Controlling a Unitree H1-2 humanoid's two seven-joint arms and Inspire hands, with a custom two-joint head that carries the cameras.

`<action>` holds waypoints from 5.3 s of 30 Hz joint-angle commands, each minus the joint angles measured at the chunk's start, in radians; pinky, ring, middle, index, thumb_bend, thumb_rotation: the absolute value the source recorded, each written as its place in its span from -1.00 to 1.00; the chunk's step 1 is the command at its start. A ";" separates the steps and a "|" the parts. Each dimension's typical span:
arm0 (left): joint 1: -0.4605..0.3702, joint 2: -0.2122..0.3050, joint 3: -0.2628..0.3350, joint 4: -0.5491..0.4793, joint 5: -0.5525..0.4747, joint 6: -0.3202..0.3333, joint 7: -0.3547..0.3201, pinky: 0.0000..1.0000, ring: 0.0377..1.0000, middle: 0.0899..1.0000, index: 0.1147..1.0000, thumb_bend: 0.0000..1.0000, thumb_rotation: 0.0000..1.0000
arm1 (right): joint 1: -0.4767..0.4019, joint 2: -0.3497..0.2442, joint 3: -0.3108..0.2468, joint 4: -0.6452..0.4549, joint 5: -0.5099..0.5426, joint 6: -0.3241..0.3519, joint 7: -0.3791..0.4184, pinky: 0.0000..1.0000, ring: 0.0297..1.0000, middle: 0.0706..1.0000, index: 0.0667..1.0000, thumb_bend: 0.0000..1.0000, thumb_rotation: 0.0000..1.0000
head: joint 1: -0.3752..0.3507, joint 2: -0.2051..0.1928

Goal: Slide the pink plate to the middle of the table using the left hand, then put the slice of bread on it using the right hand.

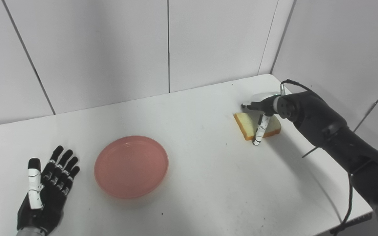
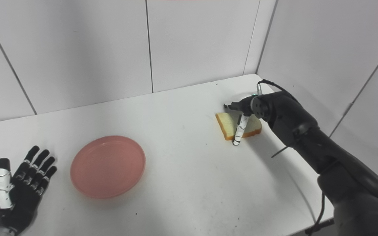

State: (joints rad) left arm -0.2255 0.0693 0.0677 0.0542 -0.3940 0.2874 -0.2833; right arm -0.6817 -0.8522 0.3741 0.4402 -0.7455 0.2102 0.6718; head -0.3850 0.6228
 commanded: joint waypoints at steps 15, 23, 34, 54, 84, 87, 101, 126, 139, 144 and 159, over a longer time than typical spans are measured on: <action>-0.002 0.009 -0.003 -0.002 -0.007 0.000 -0.011 1.00 0.97 0.96 0.94 0.64 0.87 | 0.008 0.040 -0.072 0.035 0.088 -0.185 -0.261 -0.33 -0.21 -0.23 -0.04 0.05 -1.00 | 0.010 -0.006; -0.003 0.002 -0.012 0.004 0.008 -0.009 -0.006 1.00 0.97 0.96 0.94 0.63 0.90 | 0.022 0.032 -0.110 -0.060 0.120 -0.111 -0.229 -0.13 -0.04 -0.10 -0.09 0.06 -1.00 | 0.036 -0.017; -0.006 -0.036 -0.028 0.049 0.033 -0.045 0.013 0.99 0.95 0.94 0.91 0.67 0.83 | -0.010 0.040 -0.171 -0.323 0.141 -0.017 -0.134 -0.15 -0.08 -0.14 -0.05 0.05 -1.00 | 0.121 -0.038; -0.053 -0.136 -0.087 0.233 0.143 -0.180 0.081 0.93 0.90 0.88 0.88 0.67 0.90 | -0.185 0.287 -0.045 -0.435 0.182 -0.083 -0.059 -0.14 -0.09 -0.14 -0.05 0.05 -1.00 | 0.353 -0.043; -0.085 -0.172 -0.090 0.269 0.175 -0.192 0.129 0.86 0.85 0.83 0.86 0.66 0.90 | -0.207 0.556 0.157 -0.174 0.074 -0.141 -0.082 -0.32 -0.21 -0.24 -0.04 0.05 -1.00 | 0.432 -0.006; -0.087 -0.169 -0.092 0.270 0.173 -0.193 0.124 0.89 0.87 0.85 0.88 0.66 0.90 | -0.204 0.549 0.167 -0.172 0.071 -0.142 -0.067 -0.30 -0.19 -0.20 -0.06 0.06 -1.00 | 0.433 -0.003; -0.090 -0.171 -0.090 0.260 0.172 -0.177 0.133 0.88 0.86 0.84 0.87 0.67 0.88 | -0.196 0.556 0.183 -0.173 0.091 -0.087 0.040 0.05 0.12 -0.04 -0.14 0.05 -1.00 | 0.436 0.009; -0.090 -0.151 -0.107 0.253 0.184 -0.194 0.108 1.00 1.00 0.99 0.93 0.65 1.00 | -0.201 0.505 0.140 -0.411 0.063 -0.005 0.147 0.99 1.00 1.00 1.00 1.00 0.21 | 0.430 0.016; -0.072 -0.150 -0.095 0.225 0.184 -0.197 0.117 0.91 0.90 0.87 0.85 0.65 0.98 | -0.123 0.469 -0.023 -0.609 0.139 0.034 0.098 0.92 1.00 1.00 1.00 1.00 0.06 | 0.412 0.012; -0.052 -0.142 -0.091 0.165 0.187 -0.170 0.130 0.89 0.86 0.85 0.85 0.65 0.93 | 0.027 0.491 -0.181 -0.648 0.201 0.035 -0.079 0.71 0.93 1.00 1.00 0.98 0.52 | 0.401 -0.005; 0.011 -0.136 -0.092 0.027 0.225 -0.172 0.156 1.00 0.93 0.92 0.87 0.65 0.95 | 0.426 0.713 -0.428 -0.634 0.519 -0.060 -0.447 0.98 1.00 1.00 1.00 0.45 1.00 | 0.375 -0.031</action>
State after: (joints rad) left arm -0.2196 -0.0700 -0.0247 0.0974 -0.1854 0.1192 -0.1421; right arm -0.2332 -0.1515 -0.0347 -0.1801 -0.2624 0.2216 0.2773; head -0.0107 0.5921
